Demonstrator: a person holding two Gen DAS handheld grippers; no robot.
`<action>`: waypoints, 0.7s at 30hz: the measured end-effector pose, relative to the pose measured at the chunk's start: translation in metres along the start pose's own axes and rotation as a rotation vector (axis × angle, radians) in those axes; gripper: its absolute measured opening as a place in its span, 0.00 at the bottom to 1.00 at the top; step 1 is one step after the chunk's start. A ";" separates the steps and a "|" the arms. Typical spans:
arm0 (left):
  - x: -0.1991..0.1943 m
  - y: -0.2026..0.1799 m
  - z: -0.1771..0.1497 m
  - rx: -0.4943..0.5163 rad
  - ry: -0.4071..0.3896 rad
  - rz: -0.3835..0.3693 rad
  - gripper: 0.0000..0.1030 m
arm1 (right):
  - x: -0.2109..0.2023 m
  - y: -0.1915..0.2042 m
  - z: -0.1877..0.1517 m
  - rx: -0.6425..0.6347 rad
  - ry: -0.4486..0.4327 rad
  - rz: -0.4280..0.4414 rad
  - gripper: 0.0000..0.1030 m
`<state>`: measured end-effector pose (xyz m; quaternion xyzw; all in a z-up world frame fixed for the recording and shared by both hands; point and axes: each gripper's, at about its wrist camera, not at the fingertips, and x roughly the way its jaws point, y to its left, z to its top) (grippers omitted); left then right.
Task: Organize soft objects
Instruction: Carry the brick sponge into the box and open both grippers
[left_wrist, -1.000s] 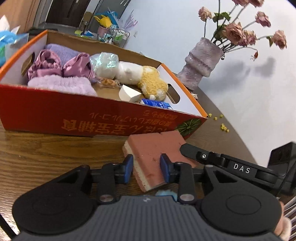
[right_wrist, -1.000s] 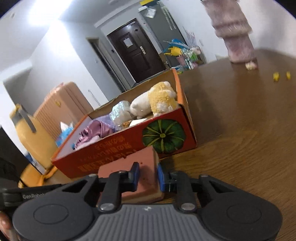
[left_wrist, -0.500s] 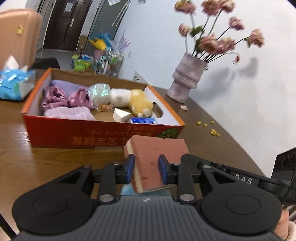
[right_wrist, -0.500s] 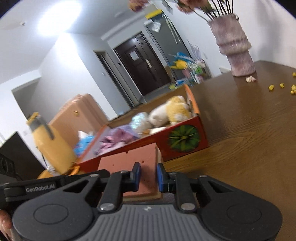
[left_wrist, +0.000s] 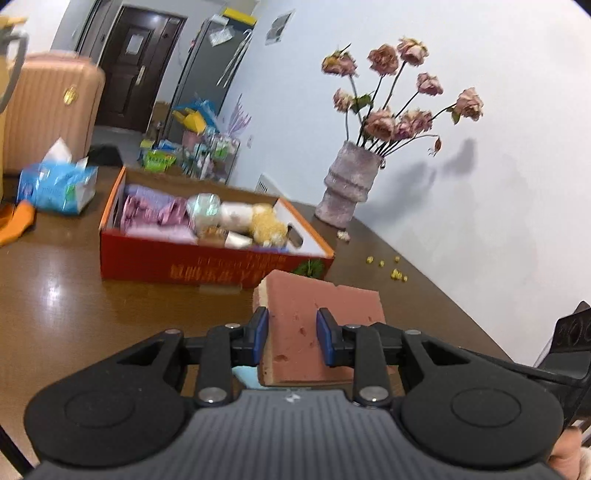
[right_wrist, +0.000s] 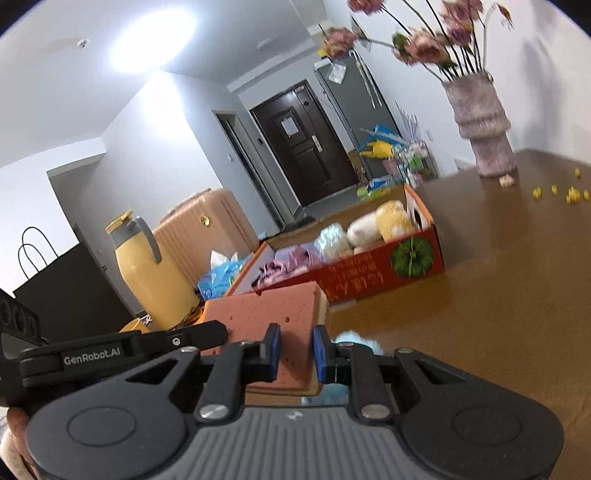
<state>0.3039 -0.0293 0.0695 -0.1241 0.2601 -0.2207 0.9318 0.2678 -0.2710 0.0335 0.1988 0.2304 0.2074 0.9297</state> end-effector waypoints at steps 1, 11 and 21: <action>0.003 -0.002 0.007 0.026 -0.005 -0.001 0.27 | 0.002 0.002 0.007 -0.020 -0.012 -0.010 0.18; 0.113 0.042 0.114 -0.067 0.000 -0.072 0.27 | 0.096 -0.005 0.122 -0.179 -0.050 -0.103 0.18; 0.204 0.134 0.083 -0.231 0.175 0.034 0.27 | 0.242 -0.034 0.118 -0.244 0.264 -0.162 0.18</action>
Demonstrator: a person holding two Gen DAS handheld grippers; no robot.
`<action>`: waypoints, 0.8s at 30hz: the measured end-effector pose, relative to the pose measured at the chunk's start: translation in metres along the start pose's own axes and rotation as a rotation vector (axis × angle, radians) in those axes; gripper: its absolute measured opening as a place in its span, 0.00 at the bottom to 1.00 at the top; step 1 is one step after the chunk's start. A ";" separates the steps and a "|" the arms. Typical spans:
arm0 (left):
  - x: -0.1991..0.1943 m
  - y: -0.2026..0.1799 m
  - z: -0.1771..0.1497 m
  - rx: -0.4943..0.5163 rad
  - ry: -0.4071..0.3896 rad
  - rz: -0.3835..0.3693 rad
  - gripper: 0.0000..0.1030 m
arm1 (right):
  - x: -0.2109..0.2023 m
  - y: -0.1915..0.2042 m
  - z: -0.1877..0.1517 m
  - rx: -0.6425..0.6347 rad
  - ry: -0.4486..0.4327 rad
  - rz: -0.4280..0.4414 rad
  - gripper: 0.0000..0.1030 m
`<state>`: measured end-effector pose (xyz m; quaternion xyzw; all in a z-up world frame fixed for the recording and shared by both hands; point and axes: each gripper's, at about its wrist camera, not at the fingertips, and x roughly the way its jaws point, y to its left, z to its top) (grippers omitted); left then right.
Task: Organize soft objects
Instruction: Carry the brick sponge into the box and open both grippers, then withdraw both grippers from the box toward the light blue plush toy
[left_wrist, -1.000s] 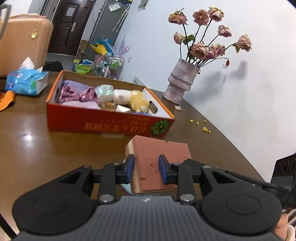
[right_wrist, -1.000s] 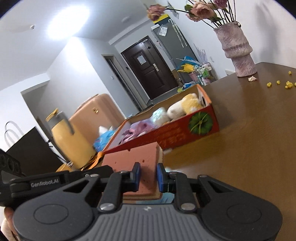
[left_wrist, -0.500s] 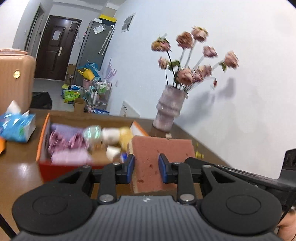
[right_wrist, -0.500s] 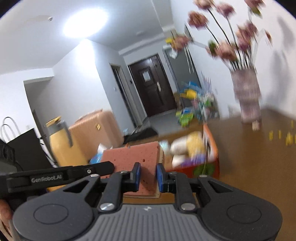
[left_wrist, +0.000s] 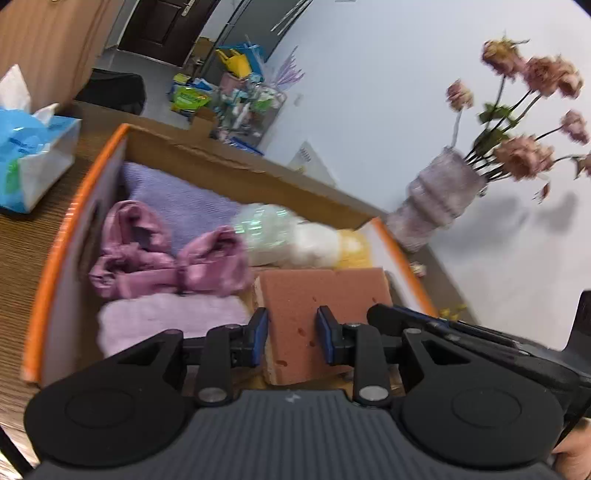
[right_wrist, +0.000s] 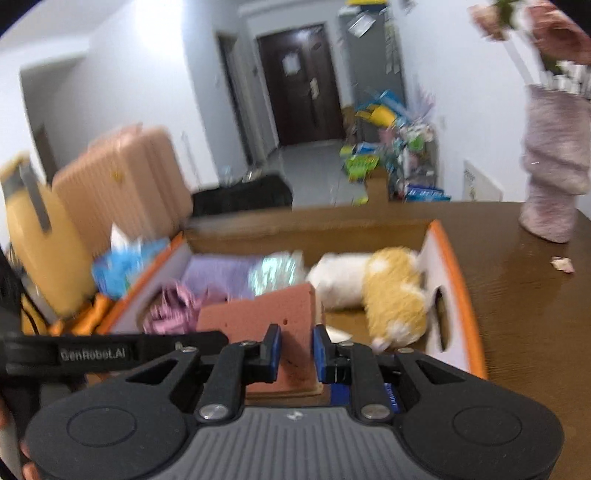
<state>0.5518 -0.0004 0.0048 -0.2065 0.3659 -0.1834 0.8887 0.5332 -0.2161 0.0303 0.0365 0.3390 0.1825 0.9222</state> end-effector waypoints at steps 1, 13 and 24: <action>0.000 0.003 -0.001 0.015 0.022 0.025 0.27 | 0.007 0.005 -0.003 -0.018 0.025 0.001 0.18; 0.024 -0.010 0.007 0.091 0.112 0.159 0.28 | 0.043 -0.016 -0.004 0.112 0.206 0.086 0.23; 0.010 -0.023 0.004 0.176 0.115 0.155 0.48 | 0.003 -0.010 0.002 0.096 0.087 0.028 0.30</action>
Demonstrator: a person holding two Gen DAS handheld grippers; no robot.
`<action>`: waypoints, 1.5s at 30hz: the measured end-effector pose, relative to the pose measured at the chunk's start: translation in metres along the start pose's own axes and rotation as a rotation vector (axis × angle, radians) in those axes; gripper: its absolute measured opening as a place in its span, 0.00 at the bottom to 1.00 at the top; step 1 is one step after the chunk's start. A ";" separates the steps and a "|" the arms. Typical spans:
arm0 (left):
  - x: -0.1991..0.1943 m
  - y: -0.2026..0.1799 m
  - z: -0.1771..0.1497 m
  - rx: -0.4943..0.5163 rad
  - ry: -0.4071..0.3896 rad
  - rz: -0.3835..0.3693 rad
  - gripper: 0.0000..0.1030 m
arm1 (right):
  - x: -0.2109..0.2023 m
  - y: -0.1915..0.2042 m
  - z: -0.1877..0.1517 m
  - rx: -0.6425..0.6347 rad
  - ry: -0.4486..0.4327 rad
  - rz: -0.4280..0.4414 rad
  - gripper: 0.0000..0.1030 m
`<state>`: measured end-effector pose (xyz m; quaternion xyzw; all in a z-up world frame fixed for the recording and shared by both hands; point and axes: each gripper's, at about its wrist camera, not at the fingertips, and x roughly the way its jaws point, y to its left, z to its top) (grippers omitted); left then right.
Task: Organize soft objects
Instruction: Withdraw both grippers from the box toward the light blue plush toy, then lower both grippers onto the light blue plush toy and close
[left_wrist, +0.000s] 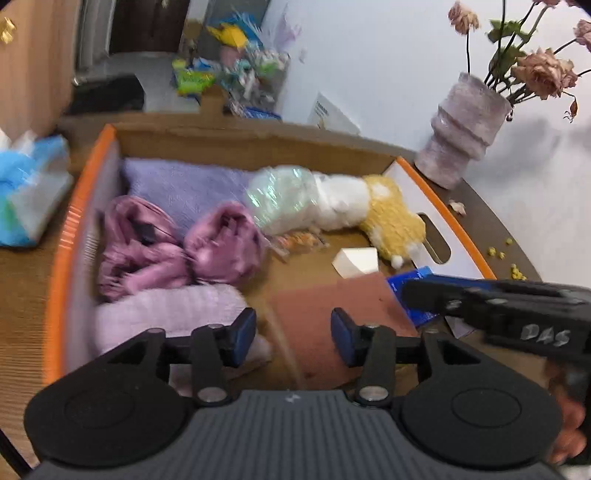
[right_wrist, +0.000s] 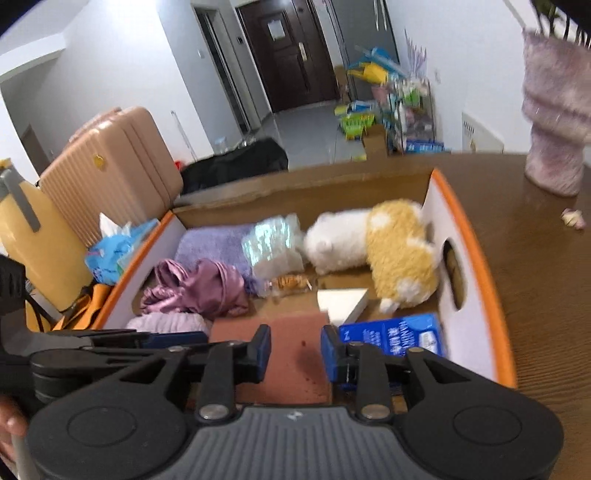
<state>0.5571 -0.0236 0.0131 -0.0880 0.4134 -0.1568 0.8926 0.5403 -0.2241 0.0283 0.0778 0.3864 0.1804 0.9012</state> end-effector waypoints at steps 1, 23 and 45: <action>-0.012 0.000 0.000 0.007 -0.023 -0.003 0.50 | -0.009 0.001 0.001 -0.010 -0.017 -0.002 0.33; -0.258 -0.044 -0.158 0.216 -0.486 0.217 0.84 | -0.236 0.063 -0.127 -0.233 -0.467 -0.062 0.64; -0.202 -0.034 -0.223 0.116 -0.238 0.103 0.88 | -0.195 0.040 -0.246 -0.040 -0.264 0.046 0.65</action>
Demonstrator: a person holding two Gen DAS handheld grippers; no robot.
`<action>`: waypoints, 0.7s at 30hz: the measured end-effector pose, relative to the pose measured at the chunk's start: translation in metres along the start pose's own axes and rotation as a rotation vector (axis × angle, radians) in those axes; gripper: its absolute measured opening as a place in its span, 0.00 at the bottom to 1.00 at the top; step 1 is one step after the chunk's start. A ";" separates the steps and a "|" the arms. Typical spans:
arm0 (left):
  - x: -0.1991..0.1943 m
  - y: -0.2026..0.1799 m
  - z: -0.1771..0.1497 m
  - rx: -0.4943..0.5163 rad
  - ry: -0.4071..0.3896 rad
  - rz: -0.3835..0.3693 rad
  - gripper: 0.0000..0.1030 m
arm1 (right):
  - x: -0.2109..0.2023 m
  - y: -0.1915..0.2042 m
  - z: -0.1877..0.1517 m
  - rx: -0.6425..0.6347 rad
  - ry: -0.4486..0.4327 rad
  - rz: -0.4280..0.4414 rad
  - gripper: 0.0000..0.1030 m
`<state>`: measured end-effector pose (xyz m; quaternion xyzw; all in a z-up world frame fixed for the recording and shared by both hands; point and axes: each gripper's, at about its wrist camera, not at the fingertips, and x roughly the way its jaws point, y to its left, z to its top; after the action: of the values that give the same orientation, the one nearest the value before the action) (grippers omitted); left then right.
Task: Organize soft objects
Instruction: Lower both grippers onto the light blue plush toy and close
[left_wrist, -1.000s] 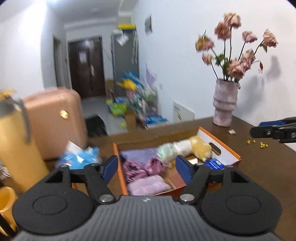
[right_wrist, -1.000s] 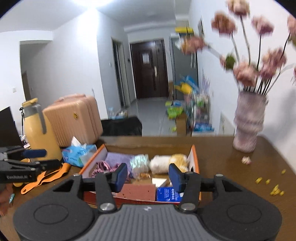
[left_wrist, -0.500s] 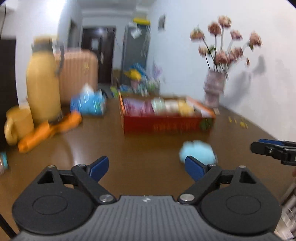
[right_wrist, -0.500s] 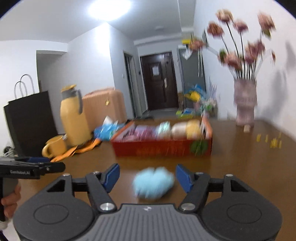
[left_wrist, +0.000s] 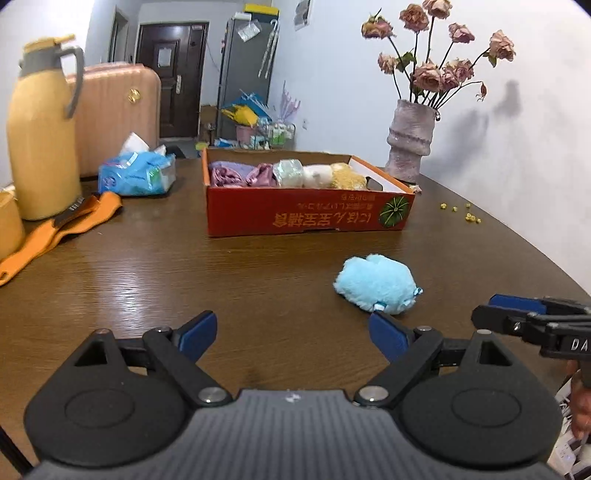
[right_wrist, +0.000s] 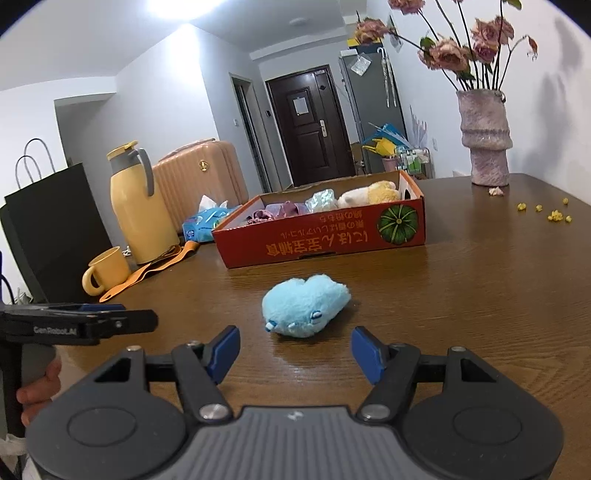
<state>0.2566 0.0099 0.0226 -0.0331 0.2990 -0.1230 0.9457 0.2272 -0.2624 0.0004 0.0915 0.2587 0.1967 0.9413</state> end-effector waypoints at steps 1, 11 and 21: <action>0.008 0.000 0.003 -0.009 0.014 -0.016 0.88 | 0.005 -0.001 0.001 0.007 0.005 0.003 0.65; 0.099 -0.012 0.033 -0.006 0.080 -0.176 0.69 | 0.084 -0.035 0.021 0.219 0.068 0.018 0.51; 0.146 0.013 0.034 -0.194 0.182 -0.386 0.44 | 0.123 -0.062 0.025 0.349 0.082 0.131 0.30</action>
<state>0.3942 -0.0144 -0.0326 -0.1692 0.3816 -0.2745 0.8663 0.3570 -0.2690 -0.0509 0.2620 0.3206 0.2132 0.8849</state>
